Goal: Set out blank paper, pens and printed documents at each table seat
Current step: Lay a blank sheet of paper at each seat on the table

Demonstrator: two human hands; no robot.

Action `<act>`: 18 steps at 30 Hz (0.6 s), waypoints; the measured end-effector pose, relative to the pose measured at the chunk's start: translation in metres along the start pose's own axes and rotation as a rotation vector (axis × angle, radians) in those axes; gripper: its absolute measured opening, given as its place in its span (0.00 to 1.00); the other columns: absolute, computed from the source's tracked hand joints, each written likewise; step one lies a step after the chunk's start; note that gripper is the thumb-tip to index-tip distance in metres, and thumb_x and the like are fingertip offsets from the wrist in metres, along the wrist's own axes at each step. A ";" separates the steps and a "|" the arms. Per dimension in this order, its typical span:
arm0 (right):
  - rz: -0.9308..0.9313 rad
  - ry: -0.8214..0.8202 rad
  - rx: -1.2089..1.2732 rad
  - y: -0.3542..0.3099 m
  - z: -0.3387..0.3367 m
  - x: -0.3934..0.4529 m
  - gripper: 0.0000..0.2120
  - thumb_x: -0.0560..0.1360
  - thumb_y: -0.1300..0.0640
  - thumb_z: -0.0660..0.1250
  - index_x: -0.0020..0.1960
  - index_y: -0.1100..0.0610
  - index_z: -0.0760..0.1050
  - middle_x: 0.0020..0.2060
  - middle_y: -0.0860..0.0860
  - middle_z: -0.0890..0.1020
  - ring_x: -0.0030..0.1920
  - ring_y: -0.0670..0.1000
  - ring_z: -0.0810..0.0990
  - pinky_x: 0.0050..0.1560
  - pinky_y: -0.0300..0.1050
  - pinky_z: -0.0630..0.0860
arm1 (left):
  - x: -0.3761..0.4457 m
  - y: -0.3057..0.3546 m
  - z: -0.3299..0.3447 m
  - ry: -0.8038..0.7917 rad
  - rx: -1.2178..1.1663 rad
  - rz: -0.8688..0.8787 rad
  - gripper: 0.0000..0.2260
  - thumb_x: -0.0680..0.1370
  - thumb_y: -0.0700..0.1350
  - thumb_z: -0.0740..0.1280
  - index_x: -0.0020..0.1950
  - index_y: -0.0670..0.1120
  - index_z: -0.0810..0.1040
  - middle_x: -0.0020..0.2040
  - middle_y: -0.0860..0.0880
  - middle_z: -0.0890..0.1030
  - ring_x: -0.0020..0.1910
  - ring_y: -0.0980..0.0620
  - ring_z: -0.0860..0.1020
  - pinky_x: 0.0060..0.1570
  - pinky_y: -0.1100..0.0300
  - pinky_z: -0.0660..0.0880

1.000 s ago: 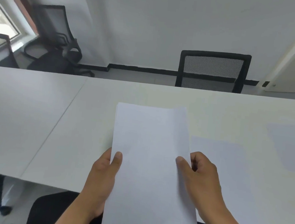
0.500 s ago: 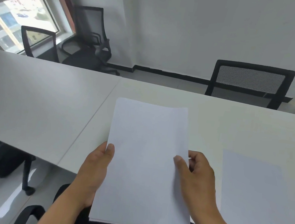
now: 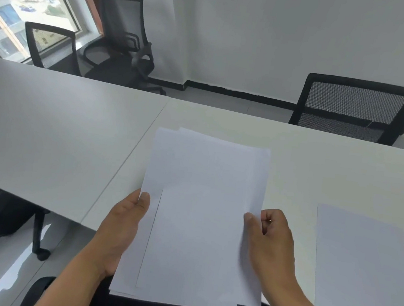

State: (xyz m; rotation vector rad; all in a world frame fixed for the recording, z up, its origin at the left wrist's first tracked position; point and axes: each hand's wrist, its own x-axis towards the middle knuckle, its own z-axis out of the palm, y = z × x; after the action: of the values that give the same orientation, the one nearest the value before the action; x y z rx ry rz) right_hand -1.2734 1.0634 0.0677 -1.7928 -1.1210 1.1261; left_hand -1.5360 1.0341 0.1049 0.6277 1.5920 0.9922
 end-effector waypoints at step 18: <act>-0.010 0.116 -0.409 0.060 0.036 0.041 0.09 0.87 0.52 0.63 0.50 0.54 0.68 0.37 0.51 0.80 0.36 0.56 0.80 0.40 0.56 0.80 | 0.012 -0.009 -0.051 0.085 -0.057 0.035 0.21 0.82 0.67 0.68 0.71 0.60 0.83 0.69 0.55 0.85 0.72 0.45 0.81 0.76 0.35 0.72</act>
State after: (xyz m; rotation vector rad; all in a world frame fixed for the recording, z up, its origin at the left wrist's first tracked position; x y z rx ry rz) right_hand -1.2799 1.0850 -0.0106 -2.1271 -1.3597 0.8137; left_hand -1.5869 1.0256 0.0928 0.5825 1.6258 1.0996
